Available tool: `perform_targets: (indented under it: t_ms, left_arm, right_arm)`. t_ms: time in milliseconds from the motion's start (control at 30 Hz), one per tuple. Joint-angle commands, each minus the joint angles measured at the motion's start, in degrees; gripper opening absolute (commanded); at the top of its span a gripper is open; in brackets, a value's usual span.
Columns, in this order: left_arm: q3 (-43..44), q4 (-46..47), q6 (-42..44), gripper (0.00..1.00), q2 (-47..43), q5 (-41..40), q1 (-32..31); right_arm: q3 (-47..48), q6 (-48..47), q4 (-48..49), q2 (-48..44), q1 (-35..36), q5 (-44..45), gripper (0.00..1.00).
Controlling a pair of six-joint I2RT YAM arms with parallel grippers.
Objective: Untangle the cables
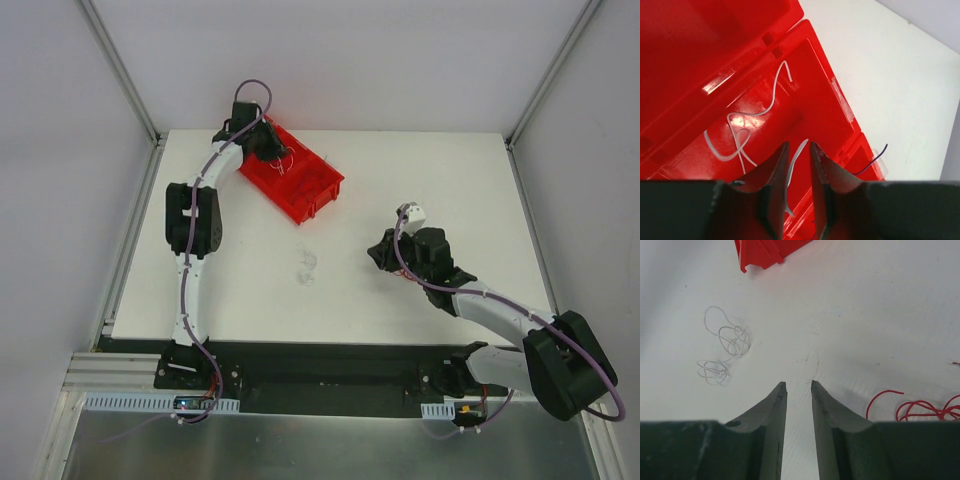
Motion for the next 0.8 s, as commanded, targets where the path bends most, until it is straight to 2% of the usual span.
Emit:
perform_targets:
  t_ms: [0,133,367,467,600,767]
  left_arm:
    - [0.7,-0.4,1.9,0.29,-3.6,-2.3,-0.4]
    - [-1.1,-1.0,2.6,0.51,-6.8,-2.3,-0.4]
    - [-5.3,-5.1,5.8,0.68,-13.5,-6.1,-0.4]
    - [-9.9,-6.2,6.9,0.73,-19.0,-8.6,-0.6]
    - [-22.4,-6.2,8.5,0.72,-29.8,-10.4,-2.1]
    - [-38.9,-5.4,12.1,0.73,-41.1,-5.9,-9.9]
  right_arm:
    - [2.5,0.2,1.5,0.2,-0.3,-1.0,0.29]
    - [2.5,0.3,1.5,0.2,-0.3,-1.2,0.29]
    - [2.6,0.4,1.4,0.5,-0.3,-1.4,0.29]
    - [2.7,0.5,1.3,0.7,-0.2,-1.4,0.29]
    - [3.3,0.6,0.6,1.4,-0.2,-1.2,0.29]
    - [4.1,0.8,0.1,2.3,-0.2,-1.5,0.29]
